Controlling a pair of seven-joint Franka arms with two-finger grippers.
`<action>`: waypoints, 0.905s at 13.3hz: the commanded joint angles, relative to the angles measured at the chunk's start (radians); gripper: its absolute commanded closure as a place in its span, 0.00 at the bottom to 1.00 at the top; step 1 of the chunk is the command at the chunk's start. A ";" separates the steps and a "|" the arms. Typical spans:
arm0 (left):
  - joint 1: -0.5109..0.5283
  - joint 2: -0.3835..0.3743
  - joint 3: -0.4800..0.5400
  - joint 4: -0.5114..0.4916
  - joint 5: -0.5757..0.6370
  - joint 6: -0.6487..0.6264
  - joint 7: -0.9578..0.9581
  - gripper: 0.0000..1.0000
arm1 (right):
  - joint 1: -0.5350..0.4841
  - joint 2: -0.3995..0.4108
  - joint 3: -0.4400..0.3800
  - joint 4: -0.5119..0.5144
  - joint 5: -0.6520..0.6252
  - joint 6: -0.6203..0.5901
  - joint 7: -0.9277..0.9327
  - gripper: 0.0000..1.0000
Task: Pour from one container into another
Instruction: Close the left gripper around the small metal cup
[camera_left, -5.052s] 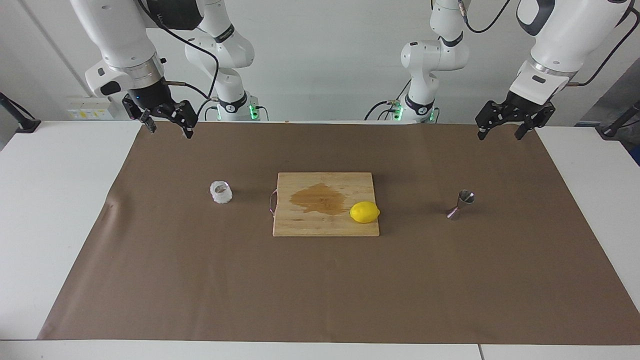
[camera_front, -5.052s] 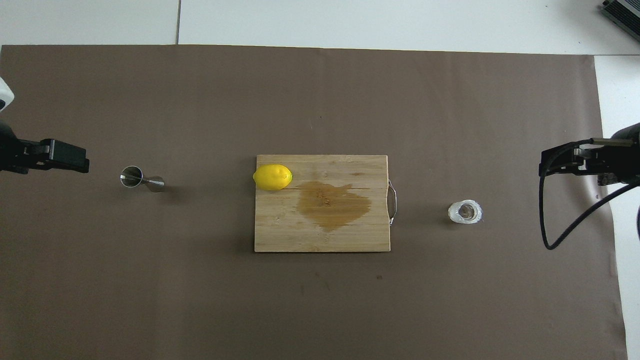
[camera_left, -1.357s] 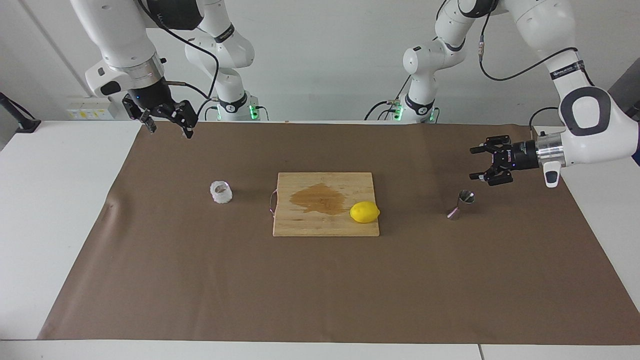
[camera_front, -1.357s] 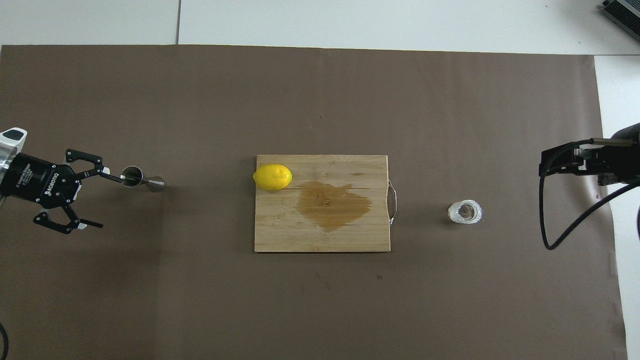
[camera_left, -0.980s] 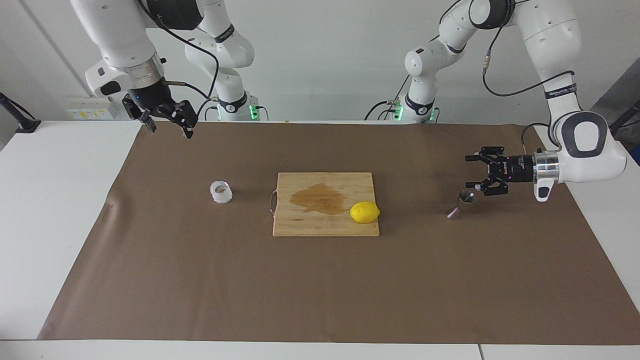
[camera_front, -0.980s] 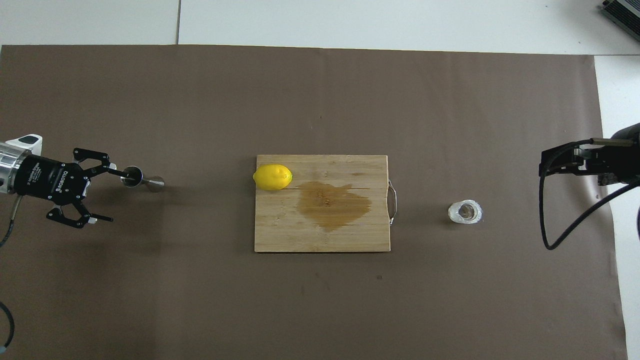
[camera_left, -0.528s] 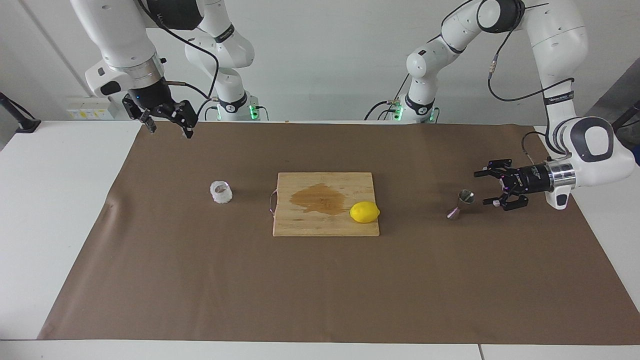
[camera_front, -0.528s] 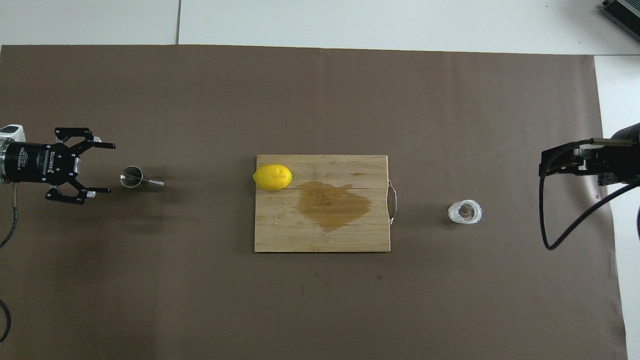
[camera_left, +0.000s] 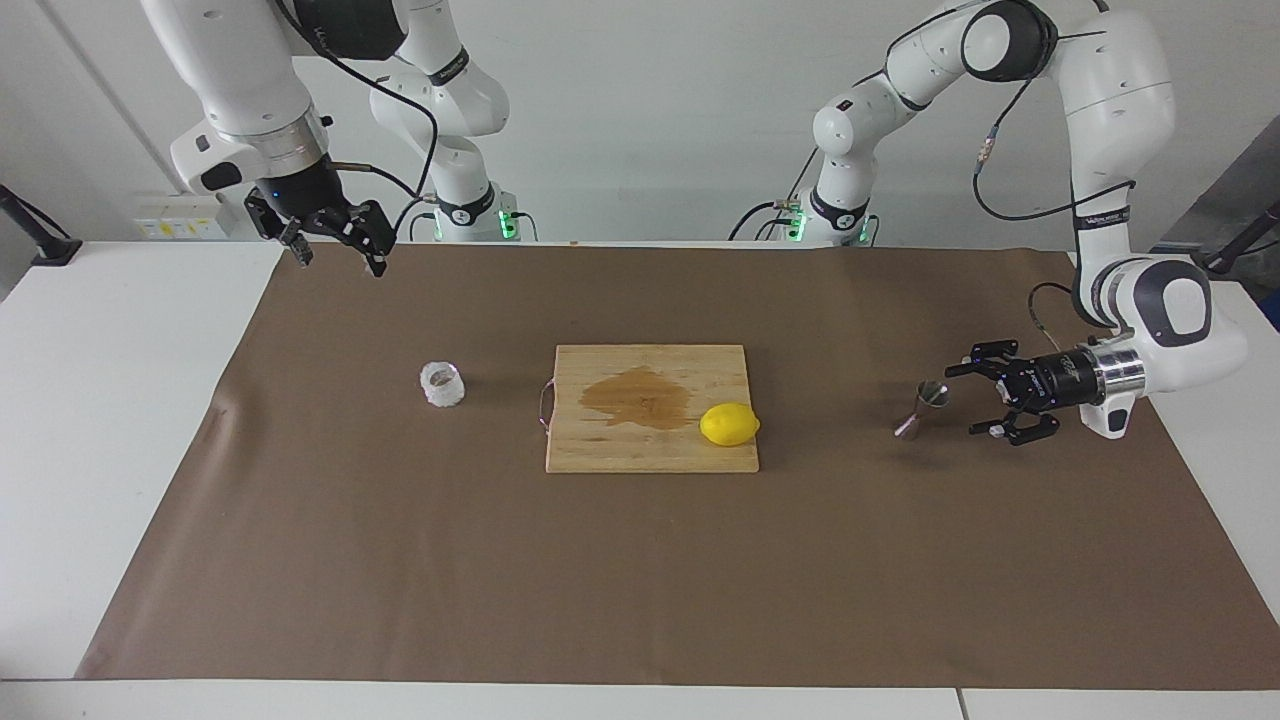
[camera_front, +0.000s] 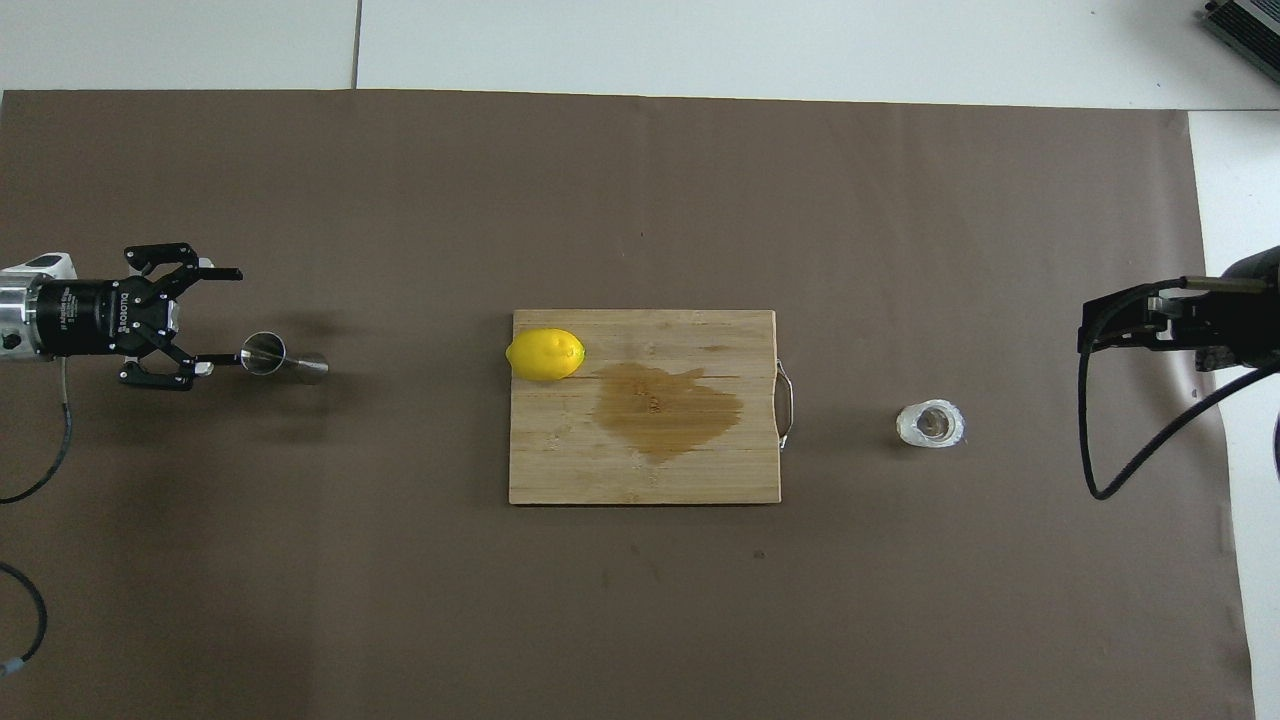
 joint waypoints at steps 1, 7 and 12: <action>0.039 0.025 -0.025 -0.013 -0.016 -0.004 -0.006 0.00 | -0.008 0.001 0.006 0.004 -0.005 -0.015 0.015 0.00; 0.054 0.026 -0.037 -0.082 -0.016 -0.007 0.054 0.00 | -0.008 0.001 0.006 0.004 -0.005 -0.015 0.015 0.00; 0.100 0.026 -0.097 -0.113 0.000 -0.017 0.115 0.00 | -0.008 0.001 0.006 0.004 -0.005 -0.015 0.015 0.00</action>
